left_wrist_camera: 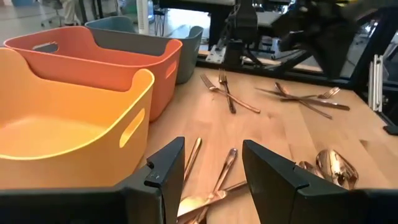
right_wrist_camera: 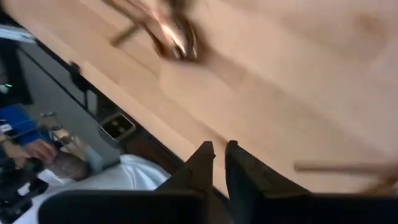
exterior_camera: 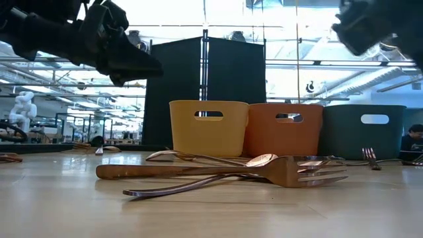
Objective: Sort silverware
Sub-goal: Put the copper knife into the blue bin
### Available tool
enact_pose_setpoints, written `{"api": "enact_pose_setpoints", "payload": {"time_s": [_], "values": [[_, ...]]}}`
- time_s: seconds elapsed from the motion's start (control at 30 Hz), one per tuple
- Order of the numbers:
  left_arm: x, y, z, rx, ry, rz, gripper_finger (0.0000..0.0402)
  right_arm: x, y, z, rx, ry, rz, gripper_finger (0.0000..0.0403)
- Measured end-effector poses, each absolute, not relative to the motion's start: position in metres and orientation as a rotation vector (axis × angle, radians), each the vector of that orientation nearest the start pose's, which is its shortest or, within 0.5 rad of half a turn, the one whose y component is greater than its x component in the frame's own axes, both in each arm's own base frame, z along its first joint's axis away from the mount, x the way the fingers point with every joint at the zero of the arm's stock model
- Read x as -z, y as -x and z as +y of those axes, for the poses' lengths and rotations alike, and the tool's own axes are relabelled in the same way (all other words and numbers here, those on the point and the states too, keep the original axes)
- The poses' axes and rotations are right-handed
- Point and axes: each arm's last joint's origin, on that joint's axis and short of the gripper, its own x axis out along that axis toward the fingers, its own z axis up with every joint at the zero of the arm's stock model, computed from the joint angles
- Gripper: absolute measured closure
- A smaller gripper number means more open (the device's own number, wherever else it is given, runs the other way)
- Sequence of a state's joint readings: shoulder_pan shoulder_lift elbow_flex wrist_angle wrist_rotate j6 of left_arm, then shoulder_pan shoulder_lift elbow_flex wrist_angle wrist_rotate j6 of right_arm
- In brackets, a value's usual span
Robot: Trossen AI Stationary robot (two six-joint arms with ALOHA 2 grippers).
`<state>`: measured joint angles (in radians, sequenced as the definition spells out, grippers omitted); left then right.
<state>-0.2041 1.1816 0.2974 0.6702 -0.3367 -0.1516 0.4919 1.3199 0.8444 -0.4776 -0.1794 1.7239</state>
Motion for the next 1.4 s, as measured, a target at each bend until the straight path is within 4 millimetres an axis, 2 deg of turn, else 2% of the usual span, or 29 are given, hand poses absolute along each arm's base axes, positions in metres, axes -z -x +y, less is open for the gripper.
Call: {"api": "enact_pose_setpoints", "payload": {"time_s": [0.13,0.3,0.4,0.63,0.8,0.93,1.17,1.4], "values": [[-0.176,-0.212,-0.034,-0.149,0.093,0.196,0.0245,-0.21,-0.215,0.144,0.395,-1.386,1.361,0.0375],[-0.176,-0.212,-0.033,-0.155,0.093,0.192,0.0245,-0.2,-0.205,0.154,0.49,-1.369,1.481,0.0374],[-0.176,-0.212,-0.031,-0.164,0.094,0.192,0.0245,-0.197,-0.201,0.155,0.521,-1.341,1.51,0.0374],[-0.177,-0.213,-0.022,-0.213,0.099,0.187,0.0245,-0.196,-0.198,0.155,0.442,-1.222,1.524,0.0374],[-0.179,-0.214,-0.017,-0.234,0.107,0.159,0.0245,-0.193,-0.192,0.151,0.613,-1.262,1.561,0.0369],[-0.18,-0.215,-0.015,-0.239,0.11,0.148,0.0245,-0.192,-0.185,0.152,0.676,-1.244,1.594,0.0343],[-0.18,-0.215,-0.016,-0.239,0.111,0.147,0.0245,-0.19,-0.181,0.153,0.75,-1.235,1.571,0.0269],[-0.18,-0.215,-0.016,-0.239,0.111,0.147,0.0245,-0.177,-0.186,0.159,0.796,-1.231,1.61,0.0258]]}}
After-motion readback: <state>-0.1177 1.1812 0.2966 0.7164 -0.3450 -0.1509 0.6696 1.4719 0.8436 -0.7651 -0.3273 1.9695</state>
